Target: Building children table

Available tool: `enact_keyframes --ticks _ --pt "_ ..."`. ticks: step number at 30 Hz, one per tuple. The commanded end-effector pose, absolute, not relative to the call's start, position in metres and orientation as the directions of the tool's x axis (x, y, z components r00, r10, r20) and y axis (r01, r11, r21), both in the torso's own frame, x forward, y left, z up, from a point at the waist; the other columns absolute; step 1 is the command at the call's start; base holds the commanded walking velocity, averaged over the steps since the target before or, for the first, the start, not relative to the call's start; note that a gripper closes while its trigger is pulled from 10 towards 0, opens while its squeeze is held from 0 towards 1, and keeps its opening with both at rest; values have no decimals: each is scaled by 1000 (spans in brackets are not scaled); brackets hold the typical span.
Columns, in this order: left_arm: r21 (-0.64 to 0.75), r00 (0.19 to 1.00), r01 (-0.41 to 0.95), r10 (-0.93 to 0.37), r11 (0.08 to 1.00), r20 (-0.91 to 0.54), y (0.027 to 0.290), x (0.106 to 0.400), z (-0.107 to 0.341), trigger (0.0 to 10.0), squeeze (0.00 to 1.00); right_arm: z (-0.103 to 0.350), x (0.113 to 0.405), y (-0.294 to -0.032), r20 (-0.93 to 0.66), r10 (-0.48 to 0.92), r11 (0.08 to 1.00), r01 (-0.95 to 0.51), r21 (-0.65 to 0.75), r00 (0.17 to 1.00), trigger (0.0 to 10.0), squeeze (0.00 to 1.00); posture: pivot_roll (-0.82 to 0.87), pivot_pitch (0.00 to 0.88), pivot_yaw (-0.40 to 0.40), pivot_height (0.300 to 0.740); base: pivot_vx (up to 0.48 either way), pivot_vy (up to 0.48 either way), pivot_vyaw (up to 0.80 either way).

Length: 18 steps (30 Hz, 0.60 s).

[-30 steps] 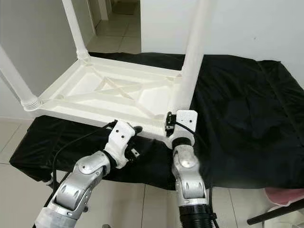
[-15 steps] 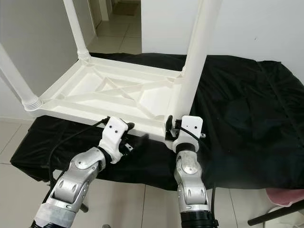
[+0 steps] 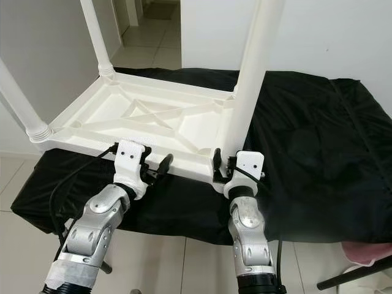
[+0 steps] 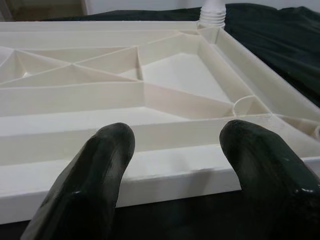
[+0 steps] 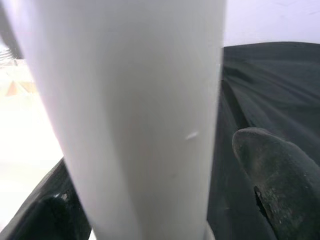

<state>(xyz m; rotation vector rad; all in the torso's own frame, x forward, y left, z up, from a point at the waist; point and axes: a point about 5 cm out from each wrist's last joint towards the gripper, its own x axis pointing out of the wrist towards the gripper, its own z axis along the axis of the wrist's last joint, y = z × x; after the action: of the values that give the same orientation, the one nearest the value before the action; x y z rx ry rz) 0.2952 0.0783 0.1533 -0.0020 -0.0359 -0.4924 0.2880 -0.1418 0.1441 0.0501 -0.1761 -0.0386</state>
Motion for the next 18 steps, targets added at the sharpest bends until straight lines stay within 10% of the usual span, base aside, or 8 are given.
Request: enact_keyframes --ticks 1,18 --pt "7 913 406 -406 914 45 85 297 150 10000 0 135 287 -134 144 -16 998 7 63 989 10000 0 -22 46 8 740 0 0 0" --pt "-123 960 275 -266 954 82 99 306 151 10000 0 135 291 -118 163 30 994 -47 98 986 10000 0 -34 39 59 740 0 0 0"
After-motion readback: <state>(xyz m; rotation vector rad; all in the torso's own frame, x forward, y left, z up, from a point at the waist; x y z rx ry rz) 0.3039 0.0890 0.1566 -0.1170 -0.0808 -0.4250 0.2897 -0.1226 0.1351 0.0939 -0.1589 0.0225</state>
